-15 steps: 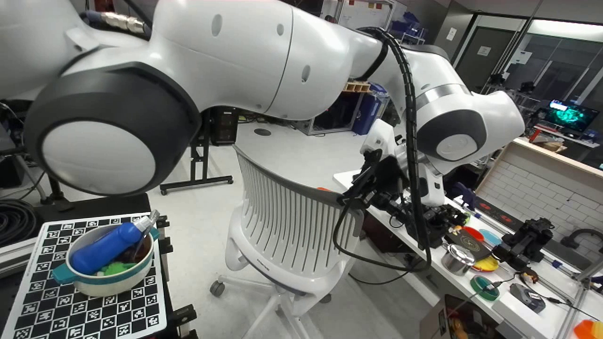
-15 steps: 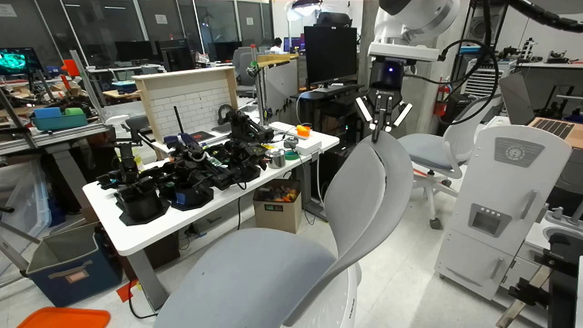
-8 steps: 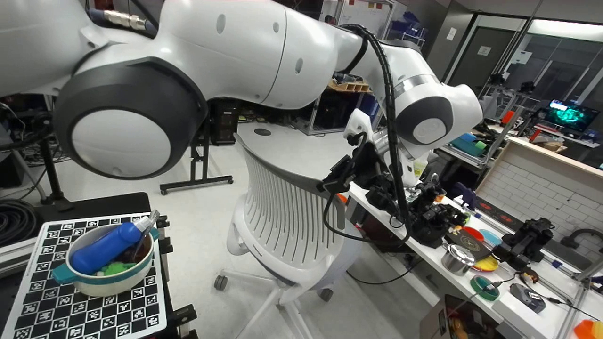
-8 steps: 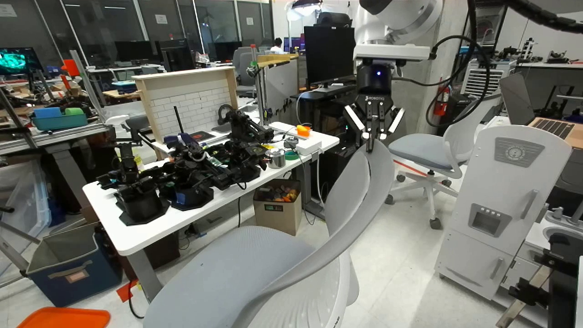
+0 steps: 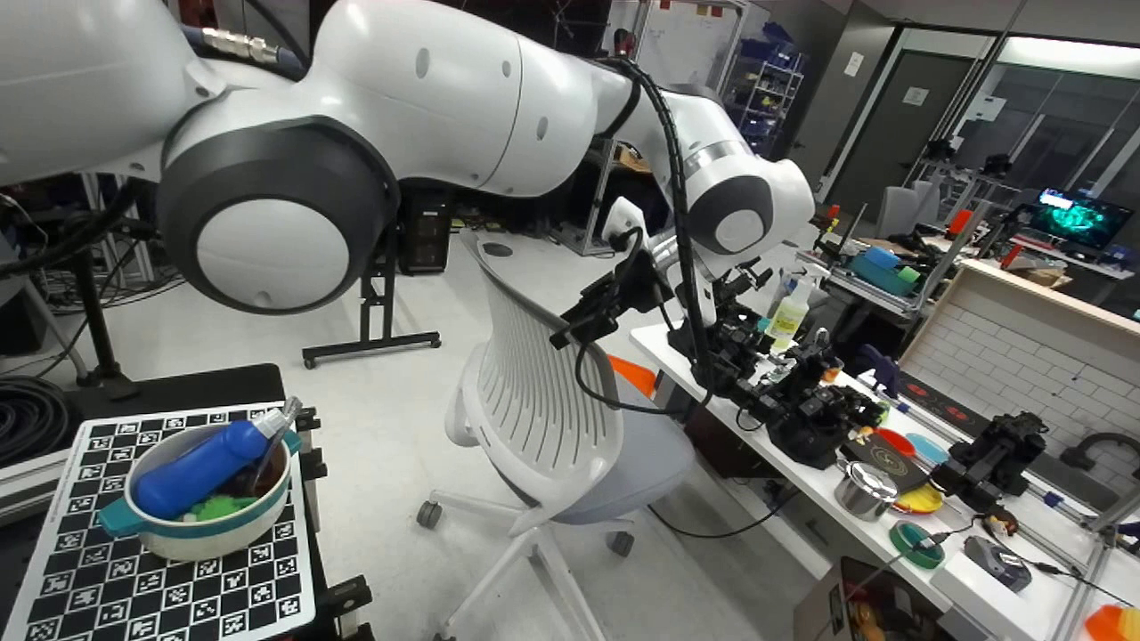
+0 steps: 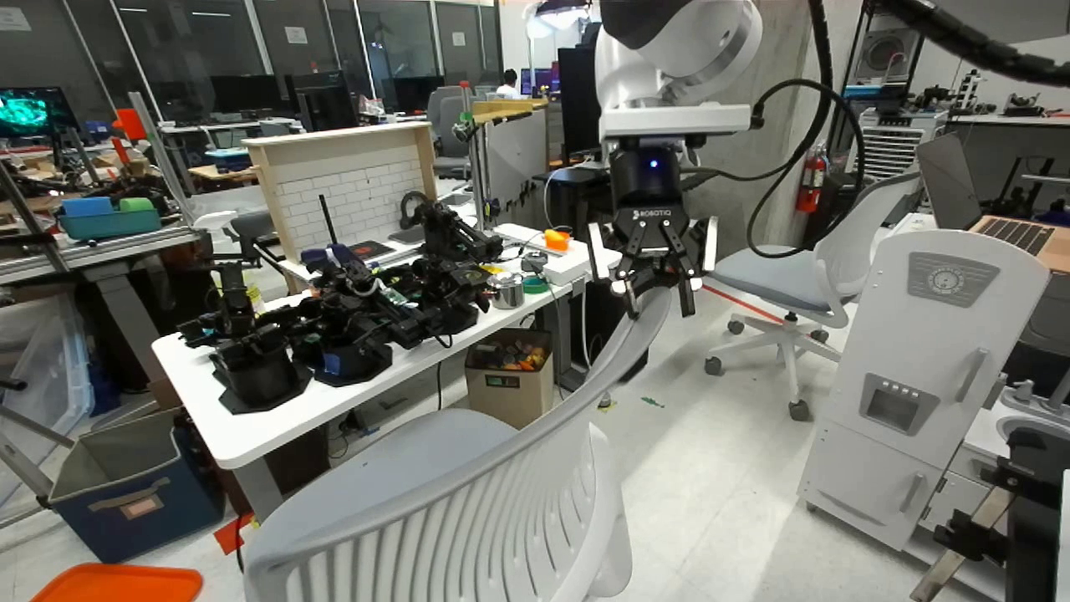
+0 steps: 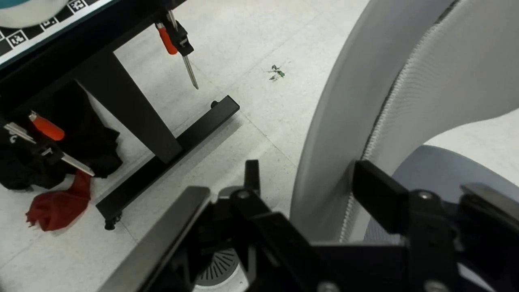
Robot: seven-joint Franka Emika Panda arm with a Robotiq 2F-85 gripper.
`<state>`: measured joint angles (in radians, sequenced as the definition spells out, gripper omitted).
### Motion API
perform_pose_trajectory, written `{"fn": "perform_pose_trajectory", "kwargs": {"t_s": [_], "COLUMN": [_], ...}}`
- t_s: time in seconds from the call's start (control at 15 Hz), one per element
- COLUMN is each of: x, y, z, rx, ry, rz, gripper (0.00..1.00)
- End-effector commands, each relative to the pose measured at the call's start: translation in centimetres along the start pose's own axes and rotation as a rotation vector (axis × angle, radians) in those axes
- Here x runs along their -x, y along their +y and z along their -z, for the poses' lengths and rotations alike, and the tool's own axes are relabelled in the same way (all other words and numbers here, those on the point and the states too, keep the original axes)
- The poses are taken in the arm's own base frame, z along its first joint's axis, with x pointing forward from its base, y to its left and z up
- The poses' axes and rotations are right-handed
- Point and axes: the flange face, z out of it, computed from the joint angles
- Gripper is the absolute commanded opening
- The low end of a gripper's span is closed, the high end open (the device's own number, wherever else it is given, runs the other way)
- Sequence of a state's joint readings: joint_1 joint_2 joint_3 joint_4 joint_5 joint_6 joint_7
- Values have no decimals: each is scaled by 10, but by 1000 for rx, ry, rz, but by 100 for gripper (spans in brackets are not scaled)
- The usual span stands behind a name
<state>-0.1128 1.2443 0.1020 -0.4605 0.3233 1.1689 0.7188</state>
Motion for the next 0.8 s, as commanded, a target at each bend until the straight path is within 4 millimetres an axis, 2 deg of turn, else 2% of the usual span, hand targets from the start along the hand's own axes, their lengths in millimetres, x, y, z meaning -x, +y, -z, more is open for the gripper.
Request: {"fn": "perform_pose_trajectory", "kwargs": {"t_s": [0.0, 0.07, 0.2, 0.4, 0.47, 0.6, 0.73], "x": [28, 39, 60, 84, 89, 85, 63], "y": [-25, -29, -34, -19, -7, 15, 36], "z": [-7, -1, 13, 54, 71, 90, 100], "rx": [19, 21, 28, 20, 17, 11, -5], "ry": [-29, -28, -21, 15, 25, 43, 78], "rz": [12, 26, 48, 68, 69, 81, 127], "gripper": [93, 99, 100, 100, 100, 100, 100]}}
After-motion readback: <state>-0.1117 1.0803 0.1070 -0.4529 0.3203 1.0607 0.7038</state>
